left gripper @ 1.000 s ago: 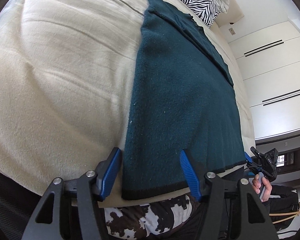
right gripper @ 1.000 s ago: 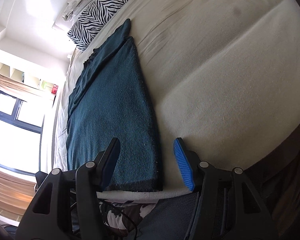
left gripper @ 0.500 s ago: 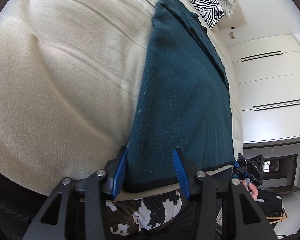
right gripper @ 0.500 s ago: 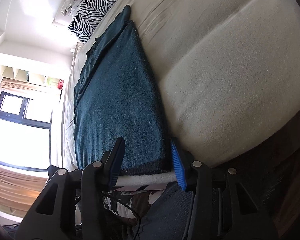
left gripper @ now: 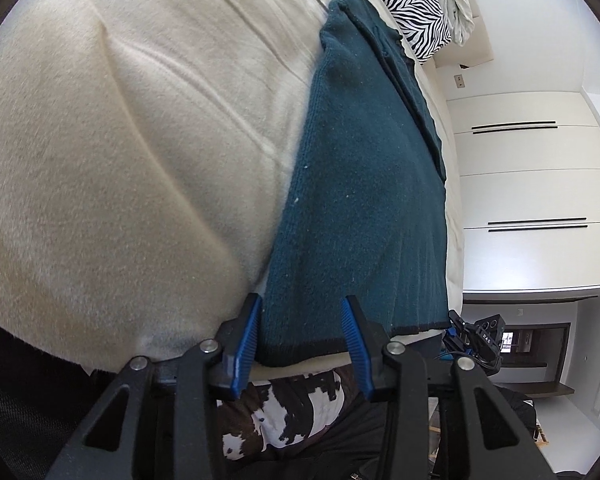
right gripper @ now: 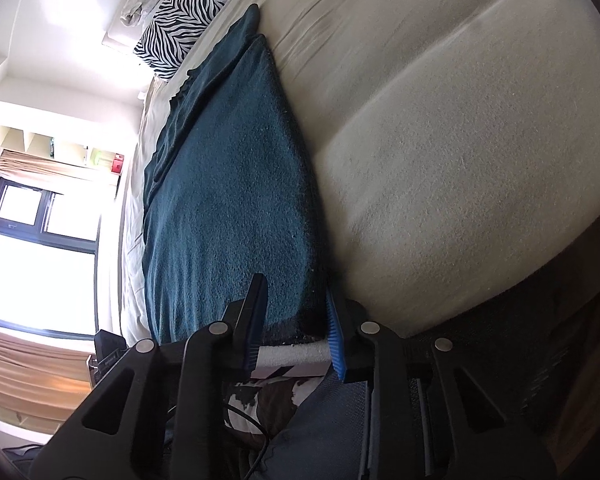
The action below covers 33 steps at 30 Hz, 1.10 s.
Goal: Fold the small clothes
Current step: 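Grasp the sweater hem with both grippers and lift it toward the collar, then fold the held hem edge over onto the sweater body with both grippers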
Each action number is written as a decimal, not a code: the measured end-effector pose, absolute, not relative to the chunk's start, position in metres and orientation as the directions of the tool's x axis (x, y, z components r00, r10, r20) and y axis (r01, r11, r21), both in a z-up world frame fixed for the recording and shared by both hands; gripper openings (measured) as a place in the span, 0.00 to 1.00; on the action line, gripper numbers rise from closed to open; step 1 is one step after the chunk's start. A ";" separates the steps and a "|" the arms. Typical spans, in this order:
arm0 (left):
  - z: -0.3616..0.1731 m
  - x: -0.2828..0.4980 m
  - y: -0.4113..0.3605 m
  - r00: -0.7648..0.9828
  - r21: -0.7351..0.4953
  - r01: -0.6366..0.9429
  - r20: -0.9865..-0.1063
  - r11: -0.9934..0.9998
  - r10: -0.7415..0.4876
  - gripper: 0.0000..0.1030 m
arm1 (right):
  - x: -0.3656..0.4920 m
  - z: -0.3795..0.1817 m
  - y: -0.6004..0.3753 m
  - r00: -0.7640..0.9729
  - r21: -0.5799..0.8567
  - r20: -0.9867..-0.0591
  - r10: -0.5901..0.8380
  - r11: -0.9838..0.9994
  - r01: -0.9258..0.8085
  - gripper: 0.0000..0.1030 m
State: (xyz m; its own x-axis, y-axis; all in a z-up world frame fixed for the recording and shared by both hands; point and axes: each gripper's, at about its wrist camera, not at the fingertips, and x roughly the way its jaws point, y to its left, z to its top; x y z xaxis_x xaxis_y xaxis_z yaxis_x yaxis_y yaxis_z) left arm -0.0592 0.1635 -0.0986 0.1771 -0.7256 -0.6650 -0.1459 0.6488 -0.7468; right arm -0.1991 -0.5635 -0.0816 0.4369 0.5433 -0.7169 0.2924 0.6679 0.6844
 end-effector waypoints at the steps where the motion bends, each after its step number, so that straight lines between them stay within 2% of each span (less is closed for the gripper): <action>1: -0.099 -0.061 0.163 0.175 -0.736 -0.145 -0.677 0.661 -0.715 0.27 | -0.199 -0.082 -0.564 0.436 0.681 -0.720 0.540 0.670 0.296 0.20; 2: -0.099 -0.061 0.163 0.170 -0.723 -0.143 -0.690 0.676 -0.703 0.16 | -0.198 -0.083 -0.564 0.435 0.679 -0.722 0.538 0.671 0.298 0.18; 4: -0.099 -0.061 0.160 0.157 -0.704 -0.128 -0.710 0.698 -0.687 0.08 | -0.198 -0.084 -0.564 0.431 0.674 -0.727 0.534 0.676 0.299 0.12; 9: -0.090 -0.062 0.153 0.167 -0.668 -0.079 -0.741 0.740 -0.650 0.07 | -0.199 -0.082 -0.564 0.430 0.660 -0.737 0.521 0.691 0.295 0.07; 13: -0.083 -0.064 0.155 0.190 -0.692 -0.068 -0.716 0.719 -0.672 0.06 | -0.199 -0.076 -0.560 0.431 0.653 -0.740 0.516 0.705 0.277 0.07; 17: -0.077 -0.064 0.163 0.230 -0.746 -0.083 -0.660 0.661 -0.716 0.06 | -0.198 -0.066 -0.559 0.458 0.670 -0.719 0.523 0.696 0.258 0.07; 24: -0.045 -0.051 0.179 0.351 -0.853 -0.048 -0.502 0.520 -0.790 0.06 | -0.179 -0.038 -0.554 0.528 0.723 -0.646 0.551 0.663 0.194 0.07; 28: -0.028 -0.037 0.182 0.397 -0.877 -0.017 -0.446 0.480 -0.802 0.06 | -0.164 -0.021 -0.553 0.587 0.771 -0.575 0.570 0.618 0.153 0.07; 33: -0.013 -0.014 0.181 0.435 -0.897 0.000 -0.398 0.442 -0.808 0.06 | -0.139 -0.004 -0.552 0.632 0.785 -0.537 0.558 0.606 0.132 0.07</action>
State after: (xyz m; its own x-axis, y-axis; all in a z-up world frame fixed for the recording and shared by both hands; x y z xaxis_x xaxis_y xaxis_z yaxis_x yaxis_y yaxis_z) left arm -0.0140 0.1808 -0.0133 0.4353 -0.8077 -0.3977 -0.0003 0.4416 -0.8972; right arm -0.1394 -0.5518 -0.0037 0.6322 0.5583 -0.5372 0.1319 0.6057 0.7847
